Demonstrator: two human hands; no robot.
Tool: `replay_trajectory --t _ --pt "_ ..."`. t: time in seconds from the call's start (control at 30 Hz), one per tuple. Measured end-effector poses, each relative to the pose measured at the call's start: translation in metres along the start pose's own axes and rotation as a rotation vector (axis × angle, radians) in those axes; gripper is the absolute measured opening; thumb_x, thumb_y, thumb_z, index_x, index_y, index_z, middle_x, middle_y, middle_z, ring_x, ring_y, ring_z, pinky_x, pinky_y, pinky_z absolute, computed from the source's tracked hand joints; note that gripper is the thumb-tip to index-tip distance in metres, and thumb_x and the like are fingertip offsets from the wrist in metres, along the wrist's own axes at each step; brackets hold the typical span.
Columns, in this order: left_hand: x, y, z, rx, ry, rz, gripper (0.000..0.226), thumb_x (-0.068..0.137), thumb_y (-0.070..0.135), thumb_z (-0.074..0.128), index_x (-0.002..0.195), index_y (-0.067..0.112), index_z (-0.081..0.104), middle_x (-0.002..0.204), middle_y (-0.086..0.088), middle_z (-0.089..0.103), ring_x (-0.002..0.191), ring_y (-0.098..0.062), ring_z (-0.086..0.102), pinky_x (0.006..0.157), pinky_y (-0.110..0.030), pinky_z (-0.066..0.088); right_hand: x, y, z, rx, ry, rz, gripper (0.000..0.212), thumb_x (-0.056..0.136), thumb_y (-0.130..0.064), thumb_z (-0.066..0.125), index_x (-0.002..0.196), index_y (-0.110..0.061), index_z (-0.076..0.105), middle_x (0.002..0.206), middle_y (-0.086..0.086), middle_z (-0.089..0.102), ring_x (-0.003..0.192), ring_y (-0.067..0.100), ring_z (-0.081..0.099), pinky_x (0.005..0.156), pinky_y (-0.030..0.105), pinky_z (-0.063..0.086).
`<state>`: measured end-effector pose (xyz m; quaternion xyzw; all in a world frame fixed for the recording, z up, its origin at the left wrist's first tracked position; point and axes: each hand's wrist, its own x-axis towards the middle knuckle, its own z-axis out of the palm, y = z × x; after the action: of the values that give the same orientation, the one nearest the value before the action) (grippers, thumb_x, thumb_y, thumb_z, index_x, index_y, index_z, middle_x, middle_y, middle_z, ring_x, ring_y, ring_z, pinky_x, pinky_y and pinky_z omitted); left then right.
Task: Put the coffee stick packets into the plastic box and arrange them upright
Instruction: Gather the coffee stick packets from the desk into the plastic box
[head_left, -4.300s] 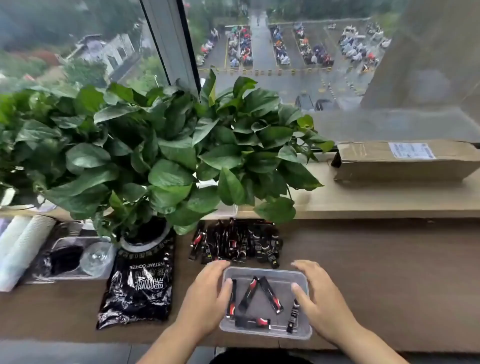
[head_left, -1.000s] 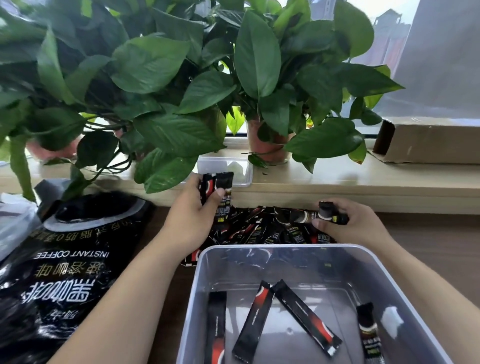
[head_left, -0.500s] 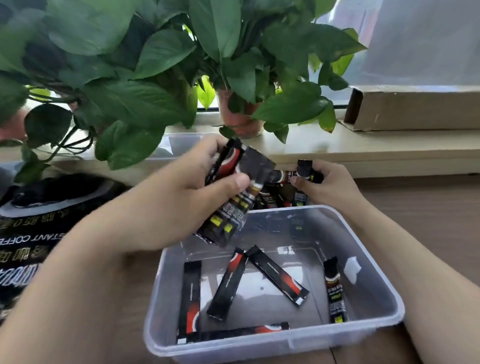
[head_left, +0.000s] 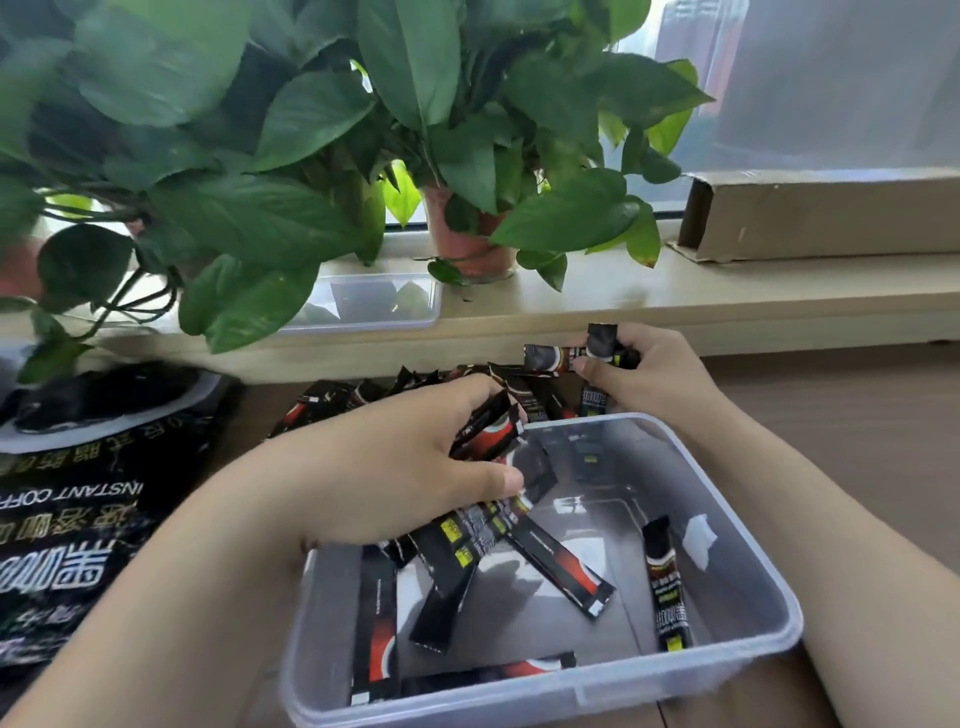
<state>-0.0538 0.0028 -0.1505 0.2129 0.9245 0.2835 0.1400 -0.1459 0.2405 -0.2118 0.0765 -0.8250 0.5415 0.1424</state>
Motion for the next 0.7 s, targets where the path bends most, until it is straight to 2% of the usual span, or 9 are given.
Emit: replay_trajectory --t 0.07,0.13,0.23,0.33,0.43,0.5,0.57,0.63,0.7 --pt "0.001 -0.004 0.000 -0.003 -0.033 0.002 0.047 0.085 0.055 0.069 0.126 0.050 0.048 0.119 0.028 0.063 0.109 0.007 0.060 0.101 -0.030 0.047 0.001 0.000 -0.003 0.046 0.006 0.034 0.010 0.086 -0.012 0.076 0.095 -0.016 0.075 0.082 0.000 0.073 0.064 -0.002 0.061 0.063 0.012 0.053" --pt "0.005 -0.010 0.003 0.020 -0.017 0.001 0.066 0.079 0.062 0.071 0.136 0.048 0.042 0.132 0.027 0.058 0.121 0.005 0.054 0.107 -0.031 0.043 0.002 -0.001 -0.007 0.092 0.026 0.072 0.013 0.086 -0.016 0.076 0.098 -0.018 0.075 0.088 0.003 0.074 0.070 0.007 0.063 0.062 0.023 0.058" --pt "0.008 -0.019 0.006 0.038 0.046 0.008 0.086 0.070 0.069 0.072 0.144 0.045 0.036 0.143 0.024 0.051 0.131 0.000 0.049 0.112 -0.034 0.039 0.003 -0.006 -0.012 0.176 0.065 0.067 0.011 0.087 -0.013 0.075 0.094 -0.021 0.074 0.086 -0.002 0.071 0.070 0.008 0.061 0.058 0.020 0.052" --pt "0.009 -0.023 0.006 0.020 0.059 0.029 0.089 0.067 0.072 0.073 0.144 0.043 0.038 0.141 0.023 0.053 0.130 0.000 0.050 0.112 -0.034 0.040 0.002 -0.012 -0.016 0.274 0.059 0.072 0.012 0.088 -0.011 0.073 0.093 -0.021 0.075 0.086 -0.004 0.071 0.073 0.008 0.062 0.059 0.022 0.052" --pt "0.007 -0.021 0.007 -0.006 0.063 0.042 0.085 0.070 0.066 0.076 0.143 0.041 0.039 0.133 0.017 0.061 0.119 0.000 0.058 0.105 -0.032 0.046 0.002 -0.018 -0.020 0.390 0.015 0.073 0.013 0.089 -0.011 0.072 0.090 -0.023 0.077 0.085 -0.004 0.069 0.076 0.013 0.058 0.059 0.025 0.048" --pt "0.004 -0.018 0.008 -0.089 0.025 0.034 0.075 0.075 0.060 0.077 0.138 0.039 0.041 0.099 0.000 0.075 0.081 -0.009 0.070 0.079 -0.032 0.058 0.000 -0.024 -0.023 0.441 -0.007 0.067 0.013 0.088 -0.013 0.072 0.090 -0.024 0.078 0.084 -0.006 0.069 0.079 0.015 0.056 0.062 0.027 0.046" --pt "0.001 -0.013 0.007 -0.186 0.009 0.051 0.055 0.081 0.055 0.073 0.126 0.033 0.048 0.075 -0.008 0.071 0.057 -0.018 0.062 0.058 -0.040 0.054 -0.006 -0.035 -0.027 0.487 -0.014 0.055 0.009 0.082 -0.019 0.074 0.090 -0.023 0.077 0.083 -0.008 0.069 0.077 0.012 0.057 0.059 0.024 0.045" --pt "0.000 -0.011 0.005 -0.293 0.032 0.073 0.032 0.090 0.045 0.066 0.113 0.028 0.053 0.073 -0.004 0.066 0.056 -0.021 0.057 0.053 -0.039 0.051 -0.015 -0.050 -0.034 0.523 -0.010 0.038 0.020 0.069 -0.028 0.077 0.088 -0.022 0.077 0.083 -0.007 0.069 0.073 0.010 0.058 0.054 0.021 0.044" --pt "0.000 -0.011 0.002 -0.363 0.078 0.053 0.019 0.094 0.034 0.065 0.107 0.024 0.056 0.073 -0.003 0.064 0.056 -0.021 0.056 0.053 -0.038 0.051 -0.025 -0.066 -0.042 0.430 -0.031 0.008 0.020 0.068 -0.028 0.078 0.087 -0.022 0.078 0.083 -0.005 0.070 0.073 0.010 0.059 0.053 0.022 0.045"
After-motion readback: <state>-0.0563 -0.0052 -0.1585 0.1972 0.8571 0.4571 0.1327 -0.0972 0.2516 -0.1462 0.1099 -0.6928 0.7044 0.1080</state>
